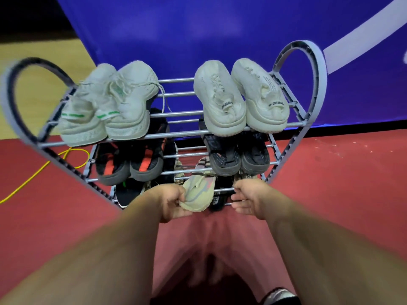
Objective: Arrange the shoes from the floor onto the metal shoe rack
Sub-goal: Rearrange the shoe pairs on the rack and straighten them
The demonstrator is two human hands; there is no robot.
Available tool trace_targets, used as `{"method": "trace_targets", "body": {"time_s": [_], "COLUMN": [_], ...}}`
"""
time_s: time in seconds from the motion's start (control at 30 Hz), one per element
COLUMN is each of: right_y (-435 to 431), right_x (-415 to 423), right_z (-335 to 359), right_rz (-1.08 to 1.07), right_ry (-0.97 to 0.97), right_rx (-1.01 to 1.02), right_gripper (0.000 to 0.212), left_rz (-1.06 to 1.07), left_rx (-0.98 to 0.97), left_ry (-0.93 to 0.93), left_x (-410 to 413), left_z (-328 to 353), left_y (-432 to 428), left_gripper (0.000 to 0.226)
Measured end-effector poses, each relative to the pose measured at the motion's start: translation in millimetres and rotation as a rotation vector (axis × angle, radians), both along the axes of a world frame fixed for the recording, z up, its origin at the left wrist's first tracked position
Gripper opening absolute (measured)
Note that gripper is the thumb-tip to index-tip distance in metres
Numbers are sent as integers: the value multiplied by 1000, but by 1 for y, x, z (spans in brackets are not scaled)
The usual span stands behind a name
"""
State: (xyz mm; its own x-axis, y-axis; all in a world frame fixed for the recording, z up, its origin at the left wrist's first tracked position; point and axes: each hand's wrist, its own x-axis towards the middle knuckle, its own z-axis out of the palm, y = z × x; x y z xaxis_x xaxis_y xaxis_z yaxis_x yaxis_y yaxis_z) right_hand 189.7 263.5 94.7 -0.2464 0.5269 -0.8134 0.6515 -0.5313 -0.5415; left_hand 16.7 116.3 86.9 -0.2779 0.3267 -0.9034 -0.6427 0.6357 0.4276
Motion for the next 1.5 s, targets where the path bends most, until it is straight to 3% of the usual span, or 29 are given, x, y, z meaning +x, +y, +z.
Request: {"method": "trace_targets", "body": {"time_s": [0.1, 0.2, 0.33, 0.4, 0.47, 0.67, 0.8, 1.03, 1.23, 1.5], "right_y": [-9, -13, -17, -12, -13, -23, -25, -17, -2, -3], "right_x": [-5, -12, -20, -21, -21, -26, -19, 1, 6, -38], "right_z": [5, 7, 6, -11, -15, -7, -3, -7, -24, -61], "right_rz": [-4, -40, -103, -136, -110, 129, 225, 411, 238, -162], "right_ry": [-51, -29, 8, 53, 49, 6, 5, -19, 96, 274], "right_rx": [32, 34, 2, -57, -128, -70, -36, -181, -184, -46], "right_gripper": [23, 17, 30, 50, 57, 46, 33, 66, 48, 36], "left_rz": [-158, -272, -366, -378, -385, -198, -54, 128, 279, -20], "left_rx": [-36, -110, -159, -153, -155, -201, -187, -66, 148, 161], "left_ry": [21, 74, 150, 163, 180, 183, 95, -26, -125, -135], "left_x": [-11, -21, -29, -31, -34, -42, -45, -29, -15, 15], "left_z": [4, 4, 9, 13, 16, 21, 17, 13, -4, -36], "left_y": [-16, -31, -50, -56, -61, -60, -55, -29, 3, 34], "left_gripper": [51, 42, 44, 47, 48, 24, 26, 15, 17, 34]}}
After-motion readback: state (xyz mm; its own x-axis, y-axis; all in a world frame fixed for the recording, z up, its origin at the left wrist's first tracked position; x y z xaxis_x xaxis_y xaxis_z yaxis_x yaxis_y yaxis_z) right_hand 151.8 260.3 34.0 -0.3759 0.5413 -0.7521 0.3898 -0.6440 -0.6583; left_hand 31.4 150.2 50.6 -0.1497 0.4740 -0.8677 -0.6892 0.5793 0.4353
